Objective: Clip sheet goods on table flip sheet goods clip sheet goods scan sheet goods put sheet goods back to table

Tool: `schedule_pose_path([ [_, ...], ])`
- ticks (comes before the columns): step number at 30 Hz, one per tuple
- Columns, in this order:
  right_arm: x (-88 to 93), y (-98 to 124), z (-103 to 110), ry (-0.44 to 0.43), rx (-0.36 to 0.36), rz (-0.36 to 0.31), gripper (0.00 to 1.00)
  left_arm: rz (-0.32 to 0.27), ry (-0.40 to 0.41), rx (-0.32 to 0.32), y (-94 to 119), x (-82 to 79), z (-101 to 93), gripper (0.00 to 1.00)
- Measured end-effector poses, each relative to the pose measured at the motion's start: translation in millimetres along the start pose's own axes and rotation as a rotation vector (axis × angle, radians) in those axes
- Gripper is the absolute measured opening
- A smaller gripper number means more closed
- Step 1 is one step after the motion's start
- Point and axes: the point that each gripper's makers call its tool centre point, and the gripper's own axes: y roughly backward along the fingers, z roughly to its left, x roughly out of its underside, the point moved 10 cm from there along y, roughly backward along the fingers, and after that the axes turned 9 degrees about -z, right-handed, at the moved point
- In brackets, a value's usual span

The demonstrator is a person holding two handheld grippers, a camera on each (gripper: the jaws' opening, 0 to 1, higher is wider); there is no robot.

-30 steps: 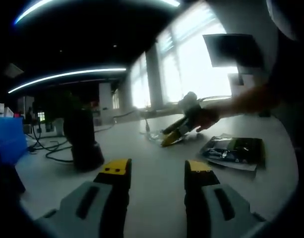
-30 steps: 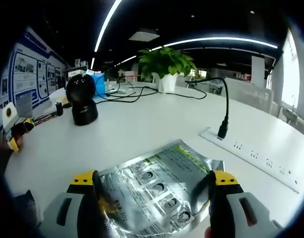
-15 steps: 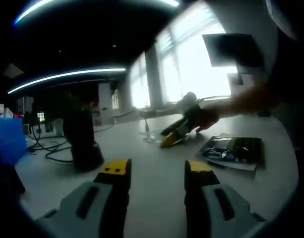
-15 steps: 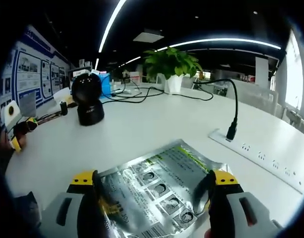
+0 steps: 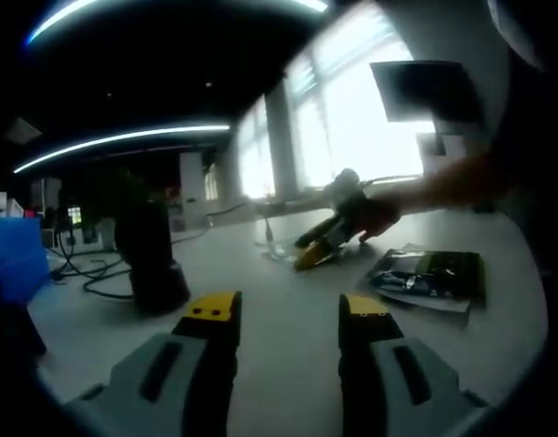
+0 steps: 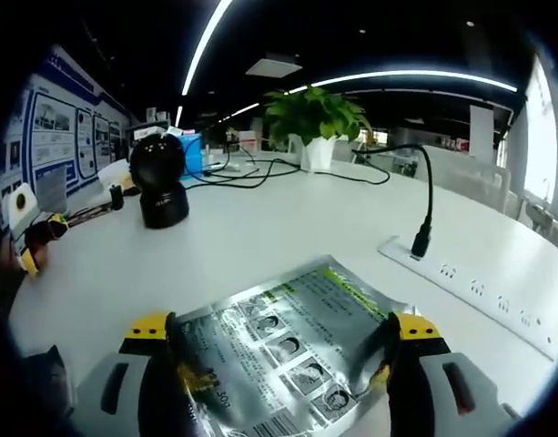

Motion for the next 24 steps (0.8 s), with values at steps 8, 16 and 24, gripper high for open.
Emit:
schedule_pose_path([
  [8, 0.3, 0.1, -0.6, 0.0, -0.005, -0.002, 0.89, 0.004, -0.003, 0.0, -0.2, 0.2, 0.1, 0.35],
  [16, -7.4, 2.4, -2.0, 0.073, -0.01, -0.009, 0.89, 0.006, -0.01, -0.001, 0.2, 1.0, 0.7, 0.35],
  [24, -37.4, 27.4, 0.8, 0.014, -0.003, -0.101, 0.89, -0.003, 0.02, -0.01, 0.6, 0.7, 4.0, 0.35],
])
